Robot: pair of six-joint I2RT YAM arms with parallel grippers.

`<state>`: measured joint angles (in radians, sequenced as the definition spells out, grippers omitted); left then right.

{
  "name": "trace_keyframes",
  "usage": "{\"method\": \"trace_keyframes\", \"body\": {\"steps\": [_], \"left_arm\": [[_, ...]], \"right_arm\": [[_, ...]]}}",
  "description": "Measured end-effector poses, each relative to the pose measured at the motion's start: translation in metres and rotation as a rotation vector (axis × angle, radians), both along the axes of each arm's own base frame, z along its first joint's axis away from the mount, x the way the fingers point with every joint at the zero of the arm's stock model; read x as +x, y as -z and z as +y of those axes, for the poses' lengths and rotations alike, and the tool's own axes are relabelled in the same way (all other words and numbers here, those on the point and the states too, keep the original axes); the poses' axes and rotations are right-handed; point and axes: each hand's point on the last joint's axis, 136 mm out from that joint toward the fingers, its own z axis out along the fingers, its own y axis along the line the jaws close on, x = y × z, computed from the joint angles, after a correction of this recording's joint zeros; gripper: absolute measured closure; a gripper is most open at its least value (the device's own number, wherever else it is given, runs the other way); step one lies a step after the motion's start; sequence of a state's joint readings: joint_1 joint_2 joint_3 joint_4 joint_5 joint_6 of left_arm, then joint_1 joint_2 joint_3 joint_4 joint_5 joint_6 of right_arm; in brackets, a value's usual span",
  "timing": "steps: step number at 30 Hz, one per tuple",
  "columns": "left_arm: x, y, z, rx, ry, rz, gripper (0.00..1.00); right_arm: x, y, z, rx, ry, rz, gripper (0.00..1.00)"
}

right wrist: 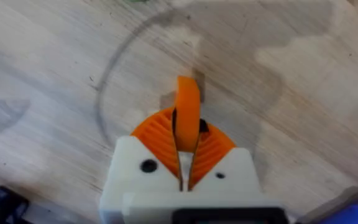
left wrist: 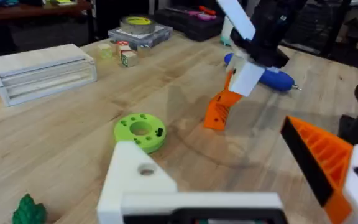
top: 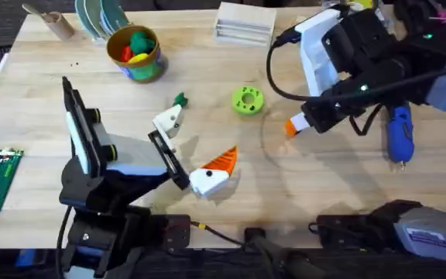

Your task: Pick up the gripper from the table and insert it into the empty holder that is missing its gripper. Then pick up a screw, insert it into the mounting hole, and use the screwdriver to tighten it. Finally, clean up the table by picking up the vegetable and placing it into the bucket.

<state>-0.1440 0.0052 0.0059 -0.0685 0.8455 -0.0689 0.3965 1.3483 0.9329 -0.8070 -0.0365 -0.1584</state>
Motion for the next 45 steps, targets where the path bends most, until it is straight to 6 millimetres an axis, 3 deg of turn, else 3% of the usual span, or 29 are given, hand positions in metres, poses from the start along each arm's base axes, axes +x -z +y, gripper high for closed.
{"method": "trace_keyframes", "body": {"steps": [3,10,13,18,22,23,24,29,30,36,37,45], "left_arm": [[0.0,0.0,0.0,0.0,0.0,0.0,0.007],[0.0,0.0,0.0,0.0,0.0,0.0,0.008],[0.0,0.0,0.0,0.0,0.0,0.001,0.009],[0.0,0.0,0.0,0.0,0.0,0.001,0.008],[0.0,0.0,0.0,0.0,0.0,0.001,0.008],[0.0,0.0,0.0,0.0,0.0,0.0,0.008],[0.0,0.0,0.0,0.0,0.0,0.0,0.008],[0.0,0.0,0.0,0.0,0.0,0.0,0.008],[0.0,0.0,0.0,0.0,0.0,0.0,0.008],[0.0,0.0,0.0,0.0,0.0,0.0,0.008],[0.0,0.0,0.0,0.0,0.0,0.0,0.008],[0.0,0.0,0.0,0.0,0.0,0.0,0.008]], "right_arm": [[0.001,0.0,-0.001,-0.005,0.001,-0.003,0.976],[0.008,-0.015,0.002,0.005,0.002,-0.027,0.973],[0.017,-0.035,0.006,0.02,0.002,-0.063,0.975],[0.033,-0.086,0.018,0.093,-0.007,-0.175,0.977],[0.037,-0.125,0.043,0.255,-0.052,-0.252,0.979],[0.038,-0.14,0.063,0.388,-0.069,-0.266,0.979],[0.039,-0.143,0.071,0.435,-0.083,-0.271,0.979],[0.029,-0.144,0.113,0.707,-0.197,-0.213,0.979],[0.017,-0.134,0.126,0.813,-0.211,-0.103,0.979],[-0.003,-0.12,0.144,0.961,-0.238,0.133,0.98],[-0.006,-0.114,0.153,1.031,-0.247,0.243,0.98],[-0.005,-0.099,0.179,1.183,-0.288,0.462,0.98]]}}
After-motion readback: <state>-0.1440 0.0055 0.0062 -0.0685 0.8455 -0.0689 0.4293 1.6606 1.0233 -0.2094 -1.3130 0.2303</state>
